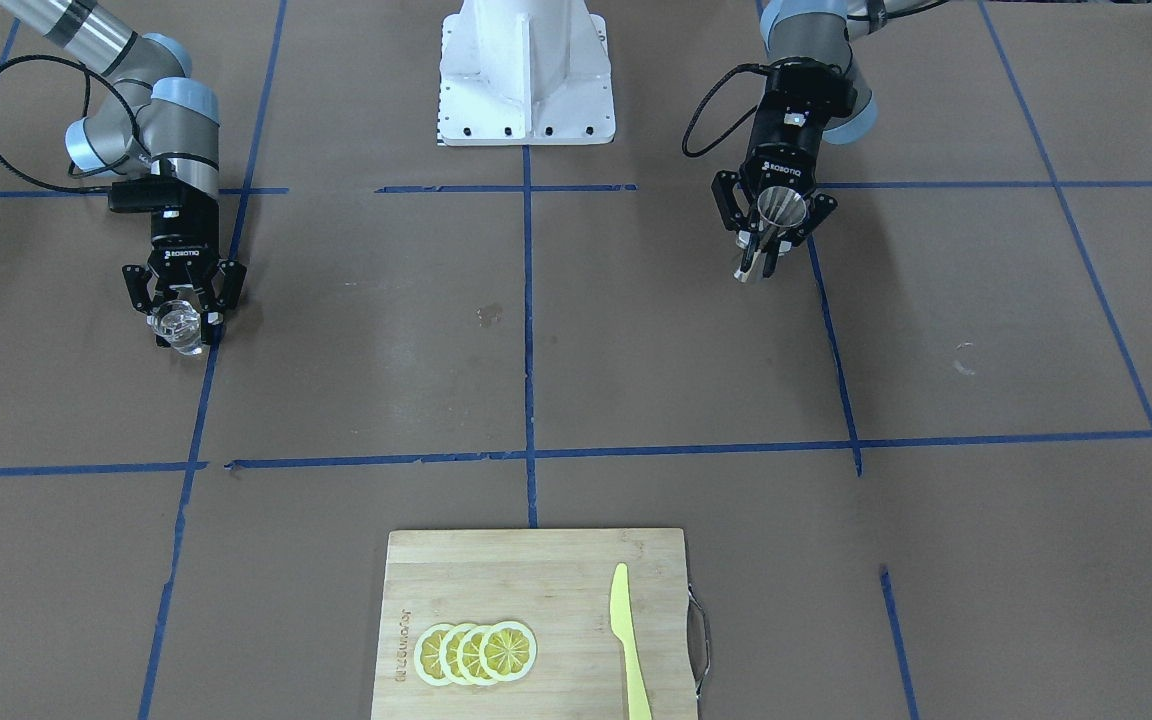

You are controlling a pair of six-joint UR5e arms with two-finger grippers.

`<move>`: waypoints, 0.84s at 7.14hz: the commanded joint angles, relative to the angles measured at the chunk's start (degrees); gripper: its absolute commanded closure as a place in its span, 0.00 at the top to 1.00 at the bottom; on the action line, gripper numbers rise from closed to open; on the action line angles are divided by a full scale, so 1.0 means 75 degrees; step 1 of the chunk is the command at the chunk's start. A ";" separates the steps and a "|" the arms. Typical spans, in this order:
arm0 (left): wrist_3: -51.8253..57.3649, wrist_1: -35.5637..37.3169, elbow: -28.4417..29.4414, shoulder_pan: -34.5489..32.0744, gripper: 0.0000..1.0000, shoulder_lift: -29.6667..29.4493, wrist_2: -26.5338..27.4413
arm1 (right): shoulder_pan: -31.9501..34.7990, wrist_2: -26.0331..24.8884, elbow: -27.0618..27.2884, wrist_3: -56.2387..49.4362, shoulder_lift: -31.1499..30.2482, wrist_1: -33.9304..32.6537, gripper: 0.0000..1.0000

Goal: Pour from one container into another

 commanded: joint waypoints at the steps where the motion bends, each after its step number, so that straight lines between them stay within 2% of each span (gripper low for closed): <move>1: 0.0000 0.0000 -0.0046 0.0000 0.00 0.0000 0.0000 | 0.0013 0.0084 -0.0144 -0.0723 0.0192 0.0793 0.04; 3: 0.0000 0.0000 -0.0046 0.0012 0.00 0.0000 0.0000 | 0.0130 0.0143 -0.0028 -0.1307 0.0520 0.0818 0.02; 6: 0.0000 0.0000 -0.0011 0.0058 0.00 -0.0012 0.0000 | 0.0400 0.0143 0.0171 -0.1768 0.1492 0.0795 0.00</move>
